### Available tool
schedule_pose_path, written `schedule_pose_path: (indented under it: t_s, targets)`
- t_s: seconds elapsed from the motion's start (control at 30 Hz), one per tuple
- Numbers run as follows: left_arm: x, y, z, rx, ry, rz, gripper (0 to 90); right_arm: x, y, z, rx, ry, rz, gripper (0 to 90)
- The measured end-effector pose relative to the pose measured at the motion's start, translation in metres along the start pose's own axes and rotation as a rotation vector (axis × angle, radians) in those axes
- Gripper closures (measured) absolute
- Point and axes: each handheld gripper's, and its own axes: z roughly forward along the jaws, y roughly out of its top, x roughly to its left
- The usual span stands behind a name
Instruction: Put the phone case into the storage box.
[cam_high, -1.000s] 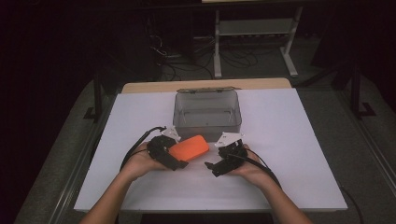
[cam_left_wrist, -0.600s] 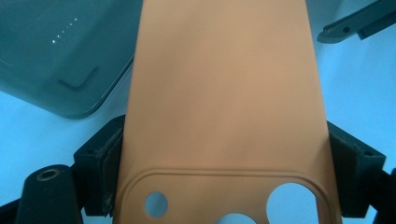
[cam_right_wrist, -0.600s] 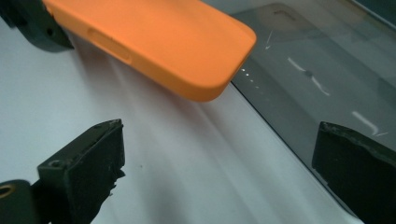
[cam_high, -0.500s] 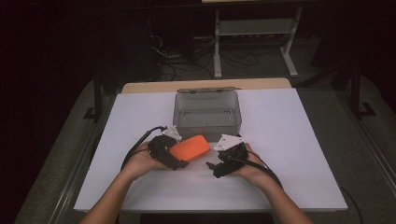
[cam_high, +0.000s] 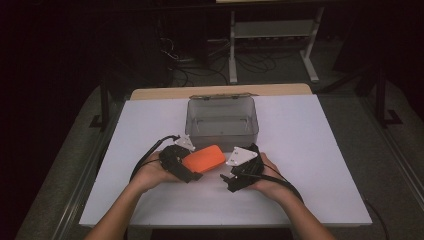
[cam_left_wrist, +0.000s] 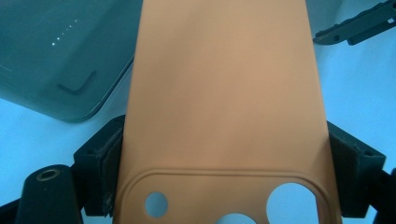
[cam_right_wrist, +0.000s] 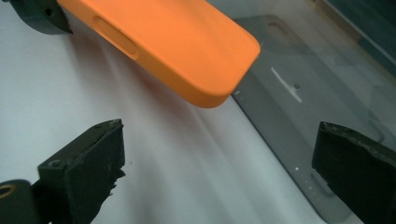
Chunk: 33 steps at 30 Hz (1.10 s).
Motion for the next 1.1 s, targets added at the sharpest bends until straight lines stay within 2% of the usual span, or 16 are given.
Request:
schedule_pose_path:
  t_s: [0.2, 0.43, 0.5, 0.87, 1.1]
  targets:
    - [0.001, -0.002, 0.000, 0.002, 0.002, -0.005, 15.6, 0.001, 0.001, 0.001, 0.001, -0.022, -0.030, 2.1]
    - [0.002, -0.003, 0.000, 0.002, 0.004, -0.009, 15.7, 0.005, 0.005, 0.009, 0.011, -0.008, -0.097, 2.1]
    - [0.001, -0.002, 0.000, -0.002, 0.001, -0.011, 15.7, 0.005, 0.006, 0.011, 0.019, -0.021, -0.128, 2.1]
    - [0.001, -0.002, 0.001, 0.007, 0.005, -0.002, 15.7, 0.012, 0.007, 0.014, 0.018, -0.091, -0.217, 2.2]
    - [0.000, -0.002, 0.001, 0.008, 0.004, 0.001, 15.6, 0.016, 0.007, 0.014, 0.015, -0.124, -0.252, 2.4]
